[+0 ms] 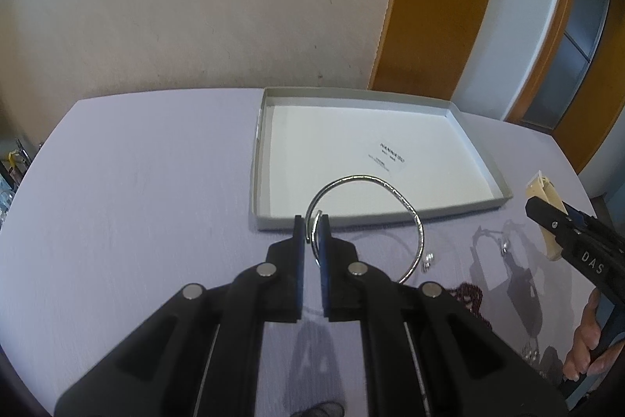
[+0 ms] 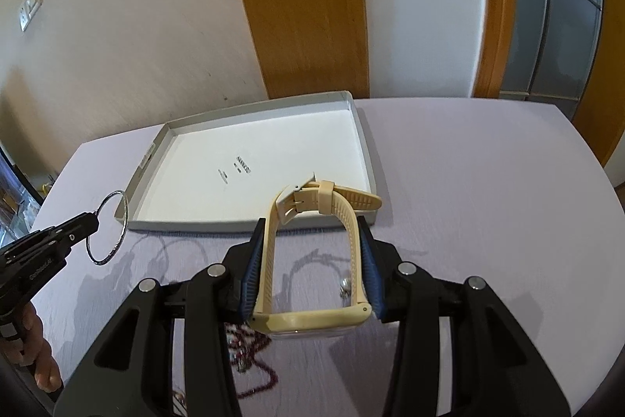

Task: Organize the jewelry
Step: 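Carry the bangle and watch into the grey box with both grippers, then open both grippers to release the bangle and watch in the box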

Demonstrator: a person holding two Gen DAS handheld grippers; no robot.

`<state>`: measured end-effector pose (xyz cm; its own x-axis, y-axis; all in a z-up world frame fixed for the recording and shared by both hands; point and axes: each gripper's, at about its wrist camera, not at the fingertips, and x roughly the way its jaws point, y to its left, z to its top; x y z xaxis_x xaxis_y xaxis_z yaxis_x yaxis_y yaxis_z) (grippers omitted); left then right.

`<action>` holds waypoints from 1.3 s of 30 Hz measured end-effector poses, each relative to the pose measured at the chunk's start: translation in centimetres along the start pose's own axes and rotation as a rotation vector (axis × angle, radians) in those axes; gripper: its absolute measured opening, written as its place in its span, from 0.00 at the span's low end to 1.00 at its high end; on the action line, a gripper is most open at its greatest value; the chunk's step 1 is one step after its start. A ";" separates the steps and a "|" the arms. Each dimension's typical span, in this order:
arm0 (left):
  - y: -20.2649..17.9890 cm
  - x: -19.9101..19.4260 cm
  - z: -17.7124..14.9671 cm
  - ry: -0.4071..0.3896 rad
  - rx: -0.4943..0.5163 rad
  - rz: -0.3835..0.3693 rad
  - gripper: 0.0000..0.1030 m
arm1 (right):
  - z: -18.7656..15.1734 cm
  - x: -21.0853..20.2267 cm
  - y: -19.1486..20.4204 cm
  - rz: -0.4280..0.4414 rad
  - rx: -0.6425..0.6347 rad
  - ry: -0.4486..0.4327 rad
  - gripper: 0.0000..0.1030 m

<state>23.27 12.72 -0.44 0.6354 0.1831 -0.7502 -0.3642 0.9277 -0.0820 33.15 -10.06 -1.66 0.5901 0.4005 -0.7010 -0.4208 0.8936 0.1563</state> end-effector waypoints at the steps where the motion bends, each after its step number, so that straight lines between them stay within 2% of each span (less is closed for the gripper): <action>1: 0.0 0.2 0.3 -0.002 0.000 0.004 0.07 | 0.2 0.1 0.1 0.000 -0.003 -0.001 0.44; 18: 0.8 5.9 4.8 0.012 -0.024 0.040 0.07 | 4.5 7.4 1.9 0.011 -0.024 0.053 0.44; 24: 0.5 7.9 5.3 0.026 -0.014 0.048 0.07 | 4.5 9.8 1.8 -0.005 -0.021 0.081 0.44; 39: -0.1 10.9 5.8 0.063 -0.002 0.046 0.08 | 4.8 12.1 1.1 -0.019 0.001 0.101 0.44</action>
<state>34.20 16.55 -4.81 0.5740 0.2045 -0.7929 -0.3933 0.9182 -0.0479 43.11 -3.26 -6.59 0.5254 0.3610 -0.7705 -0.4094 0.9011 0.1430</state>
